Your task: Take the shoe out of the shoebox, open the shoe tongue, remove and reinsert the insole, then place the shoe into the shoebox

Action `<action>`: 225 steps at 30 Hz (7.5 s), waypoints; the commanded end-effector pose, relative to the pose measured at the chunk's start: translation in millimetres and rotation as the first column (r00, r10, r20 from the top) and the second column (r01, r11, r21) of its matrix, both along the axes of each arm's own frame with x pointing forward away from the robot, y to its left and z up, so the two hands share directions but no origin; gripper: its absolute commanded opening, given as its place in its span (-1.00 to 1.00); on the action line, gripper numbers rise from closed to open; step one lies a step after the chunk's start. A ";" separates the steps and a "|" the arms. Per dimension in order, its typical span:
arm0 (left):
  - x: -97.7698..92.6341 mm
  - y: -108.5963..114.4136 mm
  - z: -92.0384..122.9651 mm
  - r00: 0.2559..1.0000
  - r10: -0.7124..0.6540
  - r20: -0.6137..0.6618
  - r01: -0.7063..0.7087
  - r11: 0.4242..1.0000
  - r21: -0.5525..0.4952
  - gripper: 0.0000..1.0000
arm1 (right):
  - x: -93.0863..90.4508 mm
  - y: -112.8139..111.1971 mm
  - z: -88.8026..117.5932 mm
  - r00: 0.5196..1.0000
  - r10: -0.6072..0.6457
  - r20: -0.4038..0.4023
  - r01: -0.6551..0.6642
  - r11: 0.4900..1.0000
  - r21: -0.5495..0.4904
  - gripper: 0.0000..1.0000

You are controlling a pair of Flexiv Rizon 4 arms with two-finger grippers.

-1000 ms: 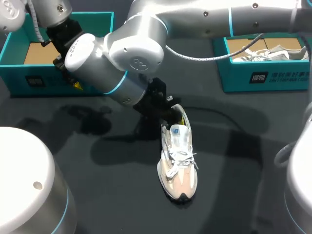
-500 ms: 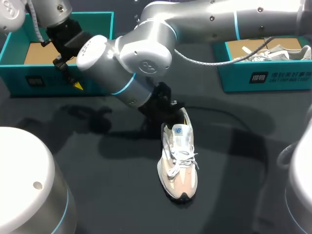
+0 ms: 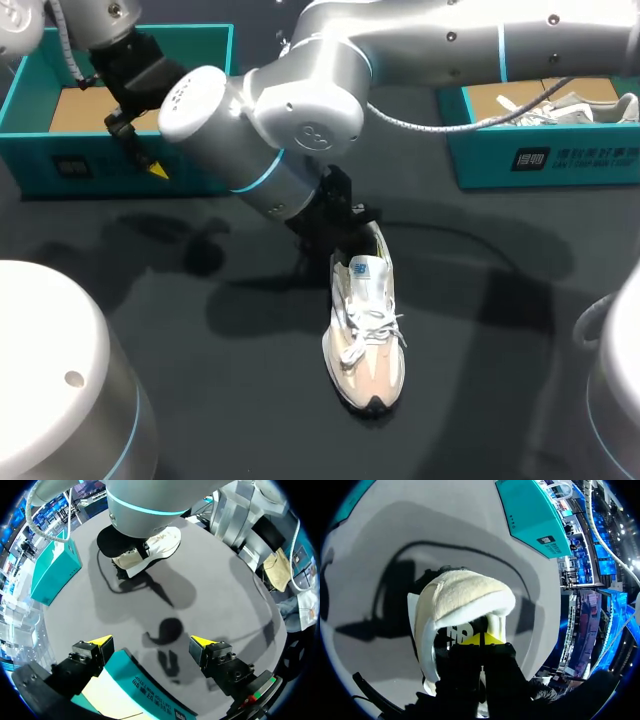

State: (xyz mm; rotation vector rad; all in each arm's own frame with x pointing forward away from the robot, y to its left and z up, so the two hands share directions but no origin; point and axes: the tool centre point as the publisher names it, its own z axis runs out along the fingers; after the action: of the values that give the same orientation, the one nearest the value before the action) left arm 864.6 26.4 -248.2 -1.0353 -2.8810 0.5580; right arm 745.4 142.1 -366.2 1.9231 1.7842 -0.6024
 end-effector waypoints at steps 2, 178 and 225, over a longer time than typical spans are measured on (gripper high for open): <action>5.2 17.0 7.5 1.000 -0.031 0.005 0.031 0.999 -0.017 1.00 | -6.9 1.9 2.4 0.957 -0.224 0.182 0.225 0.974 0.017 -1.00; 10.4 54.7 26.4 0.979 -0.187 0.077 0.188 0.982 -0.013 1.00 | -12.4 28.7 1.4 0.972 0.157 -0.174 -0.022 0.800 0.599 -0.13; 10.4 54.7 26.4 0.979 -0.187 0.077 0.188 0.982 -0.013 1.00 | -31.7 24.8 27.0 0.991 0.102 -0.089 -0.031 0.811 0.585 0.64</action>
State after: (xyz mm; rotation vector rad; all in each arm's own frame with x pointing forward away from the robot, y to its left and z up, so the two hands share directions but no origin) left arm 875.0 80.8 -221.5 -1.3400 -2.8021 0.5508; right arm 717.1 168.3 -340.2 2.2268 2.3026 -0.1454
